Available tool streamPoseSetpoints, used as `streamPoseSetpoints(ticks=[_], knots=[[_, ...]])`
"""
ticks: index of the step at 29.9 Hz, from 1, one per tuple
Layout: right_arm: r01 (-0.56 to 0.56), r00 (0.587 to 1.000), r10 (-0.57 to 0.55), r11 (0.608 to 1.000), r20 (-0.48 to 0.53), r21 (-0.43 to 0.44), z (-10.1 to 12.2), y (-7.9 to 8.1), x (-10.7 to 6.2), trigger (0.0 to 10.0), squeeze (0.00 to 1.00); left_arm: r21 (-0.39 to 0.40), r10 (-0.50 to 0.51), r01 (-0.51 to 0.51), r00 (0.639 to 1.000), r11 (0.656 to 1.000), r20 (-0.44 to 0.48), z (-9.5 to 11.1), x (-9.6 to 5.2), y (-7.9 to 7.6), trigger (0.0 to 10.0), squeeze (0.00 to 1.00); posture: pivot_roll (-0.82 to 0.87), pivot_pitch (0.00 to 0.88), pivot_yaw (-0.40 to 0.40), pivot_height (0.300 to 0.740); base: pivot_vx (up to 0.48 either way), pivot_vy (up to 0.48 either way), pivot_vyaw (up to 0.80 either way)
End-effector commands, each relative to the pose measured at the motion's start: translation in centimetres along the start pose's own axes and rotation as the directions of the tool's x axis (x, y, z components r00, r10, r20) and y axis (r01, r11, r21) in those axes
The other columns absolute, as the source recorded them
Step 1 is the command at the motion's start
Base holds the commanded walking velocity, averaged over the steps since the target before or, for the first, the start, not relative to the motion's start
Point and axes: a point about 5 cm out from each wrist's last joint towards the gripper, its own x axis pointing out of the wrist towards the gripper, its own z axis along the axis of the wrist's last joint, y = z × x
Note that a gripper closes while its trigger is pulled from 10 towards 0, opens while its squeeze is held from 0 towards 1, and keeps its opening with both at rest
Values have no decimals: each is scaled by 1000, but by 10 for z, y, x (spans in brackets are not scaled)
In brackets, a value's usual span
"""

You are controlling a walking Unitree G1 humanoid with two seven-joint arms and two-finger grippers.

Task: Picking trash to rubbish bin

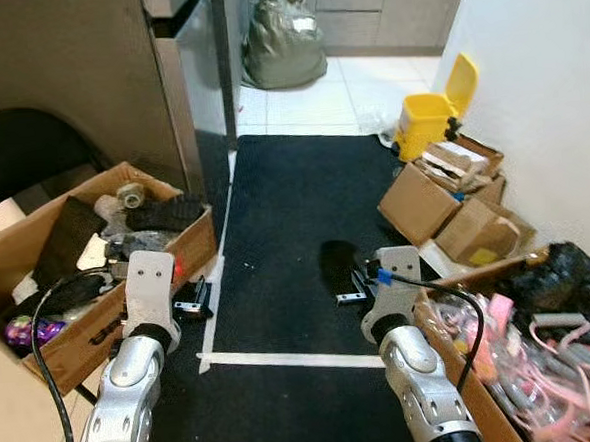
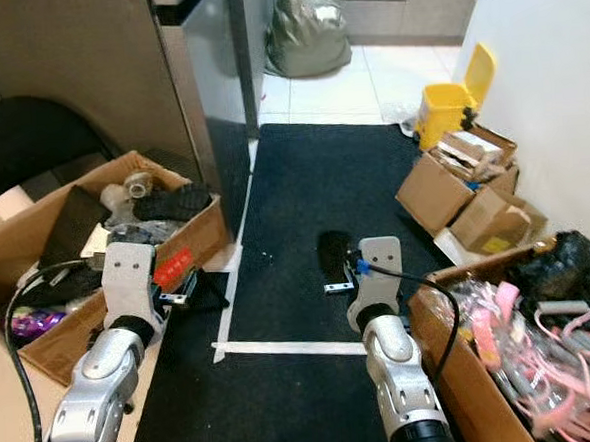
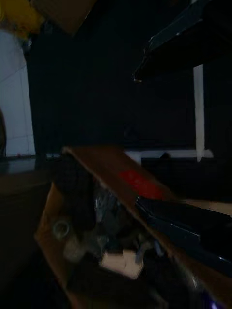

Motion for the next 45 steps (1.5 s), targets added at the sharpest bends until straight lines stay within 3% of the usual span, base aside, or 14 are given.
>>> streamPoseSetpoints(ticks=[1,18,38,45], knots=[[5,1000,-5,1000,-14,-7,-5,-3,-1,10000,0,2,-3,3,1000,1000,-18,-4,-2,-1,10000,0,-17,85,-5,740,289,0,488],[43,999,-42,998,-18,41,-7,-6,-1,10000,0,8,-10,10,1000,1000,-15,-3,-1,-1,10000,0,-11,74,-5,740,288,0,163],[0,1000,0,1000,-9,-12,-5,-1,0,10000,0,5,3,-3,1000,1000,-22,-4,-2,1,10000,0,-9,96,-8,740,289,0,0],[-1,1000,0,1000,-4,-13,-4,0,2,10000,0,6,-1,1,1000,1000,-21,-4,-1,1,10000,0,-9,101,-11,740,288,0,469]])
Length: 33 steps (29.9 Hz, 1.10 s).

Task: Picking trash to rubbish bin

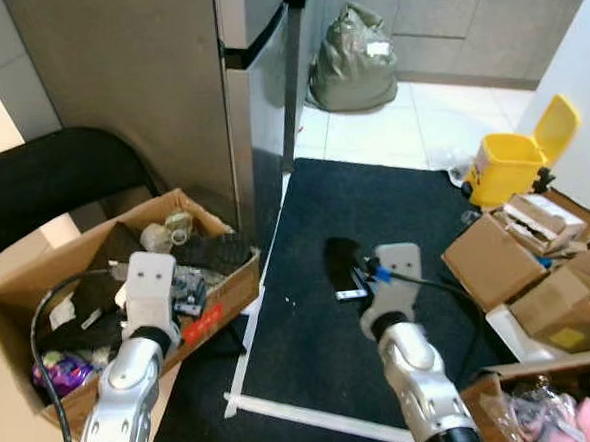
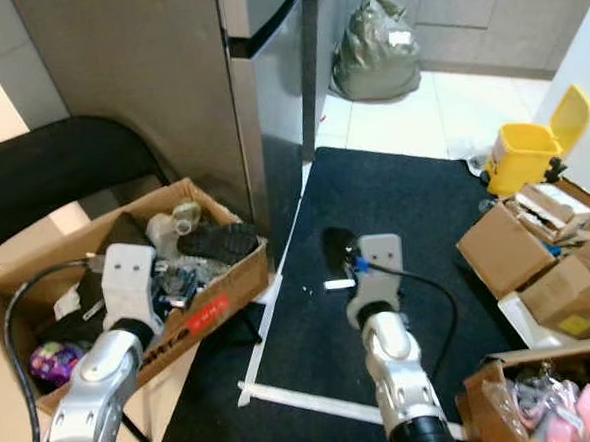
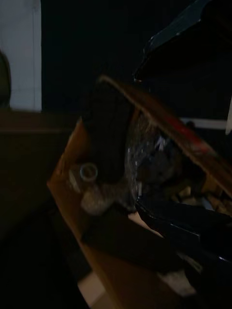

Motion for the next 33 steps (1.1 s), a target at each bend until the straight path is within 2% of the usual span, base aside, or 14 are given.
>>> streamPoseSetpoints(ticks=[1,33], knots=[[15,1000,-15,1000,-11,-5,-3,-5,-2,10000,0,3,-4,4,1000,1000,-17,-3,0,-1,10000,0,-9,101,-11,740,289,0,475],[3,1000,-3,1000,9,1,3,-1,5,10000,0,5,-8,8,1000,1000,-13,-1,1,-1,10000,0,-3,108,-12,740,288,0,470]])
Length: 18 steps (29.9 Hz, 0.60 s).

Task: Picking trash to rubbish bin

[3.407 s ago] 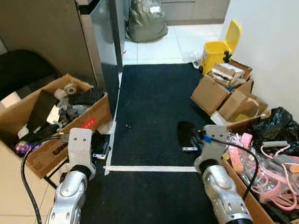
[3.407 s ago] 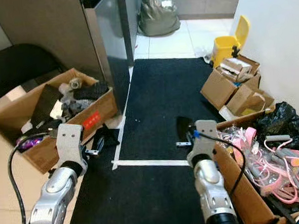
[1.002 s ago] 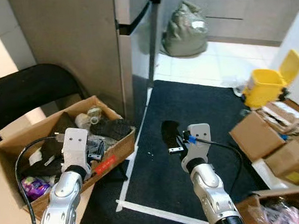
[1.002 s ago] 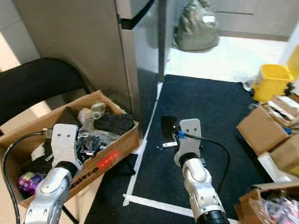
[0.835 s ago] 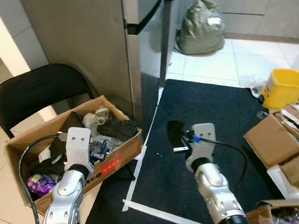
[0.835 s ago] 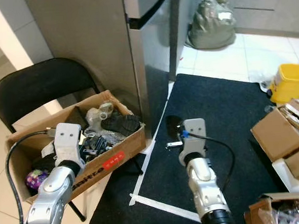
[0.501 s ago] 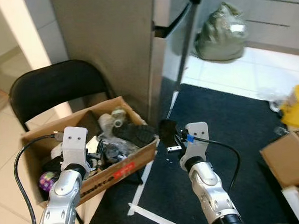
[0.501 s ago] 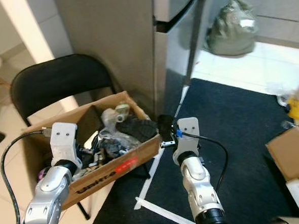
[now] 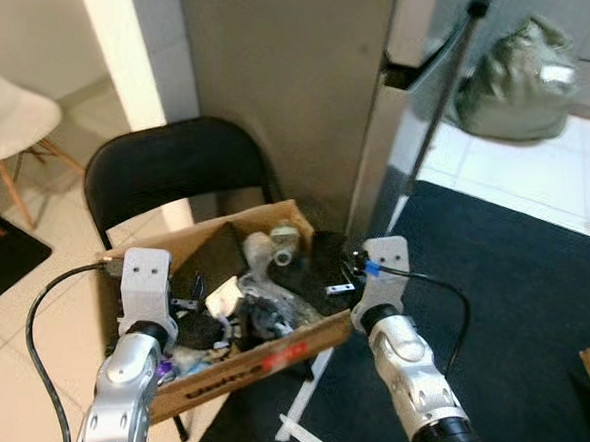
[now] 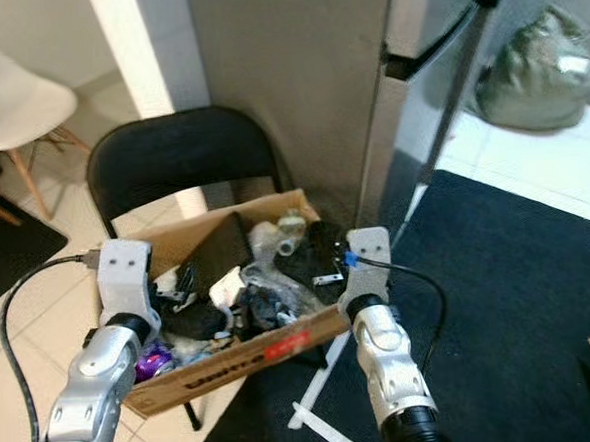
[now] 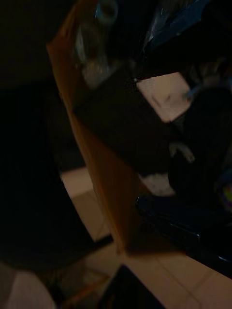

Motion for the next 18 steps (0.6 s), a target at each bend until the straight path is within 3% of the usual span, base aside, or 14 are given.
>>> streamPoseSetpoints(ticks=[1,18], knots=[[19,1000,-19,1000,-8,2,-3,-5,-3,10000,0,7,-3,4,1000,1000,-27,-5,-2,0,10000,0,-2,108,-7,740,292,0,469],[-35,999,35,999,-2,14,-3,2,-3,10000,0,13,-16,16,1000,1000,-25,-5,-3,-2,10000,0,0,91,-9,740,290,0,473]])
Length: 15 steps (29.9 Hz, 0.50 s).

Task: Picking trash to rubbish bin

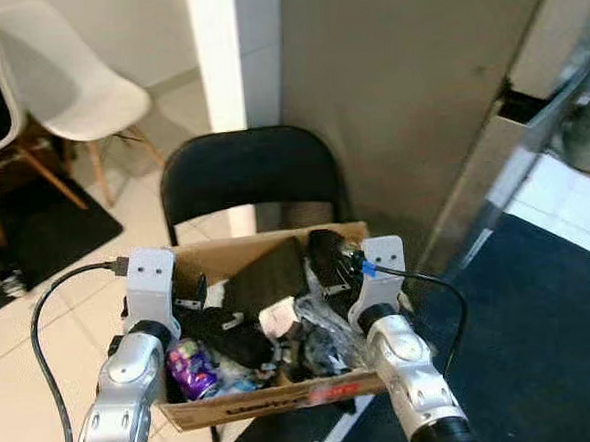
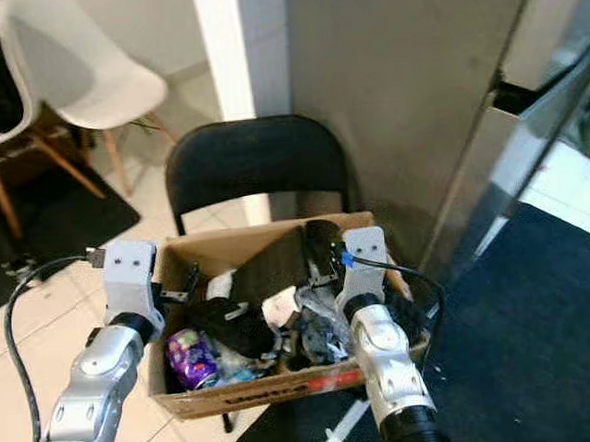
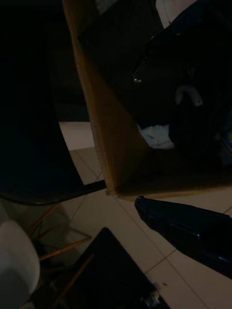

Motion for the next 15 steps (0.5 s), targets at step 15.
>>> streamPoseSetpoints(ticks=[15], knots=[[-196,979,197,980,-44,37,-8,18,-3,10000,0,31,-23,25,999,999,-47,-12,-3,-2,10000,0,0,80,-8,740,155,0,260]])
